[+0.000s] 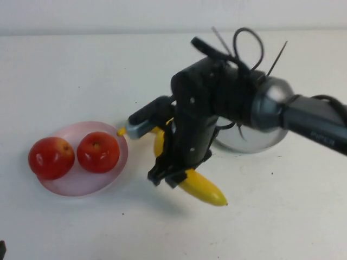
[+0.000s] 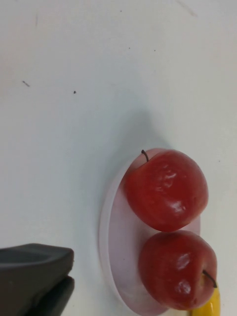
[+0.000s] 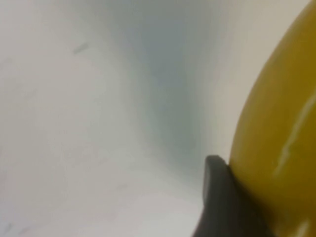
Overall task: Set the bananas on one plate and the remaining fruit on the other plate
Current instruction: Put another type of fruit in the right plate
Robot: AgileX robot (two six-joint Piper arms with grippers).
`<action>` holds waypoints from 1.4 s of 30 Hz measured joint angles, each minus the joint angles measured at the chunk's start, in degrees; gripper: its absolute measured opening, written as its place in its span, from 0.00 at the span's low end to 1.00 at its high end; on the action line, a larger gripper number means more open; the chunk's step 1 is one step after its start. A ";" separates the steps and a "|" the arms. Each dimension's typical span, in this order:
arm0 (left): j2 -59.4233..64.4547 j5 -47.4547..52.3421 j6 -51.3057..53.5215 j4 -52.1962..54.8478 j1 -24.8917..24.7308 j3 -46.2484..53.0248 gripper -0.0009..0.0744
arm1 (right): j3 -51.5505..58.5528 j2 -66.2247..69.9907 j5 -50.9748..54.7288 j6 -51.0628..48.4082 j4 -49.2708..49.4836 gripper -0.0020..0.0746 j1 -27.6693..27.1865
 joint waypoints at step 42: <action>0.00 0.00 -0.05 0.00 0.00 0.00 0.01 | -28.89 13.27 3.32 -15.38 3.80 0.64 -19.90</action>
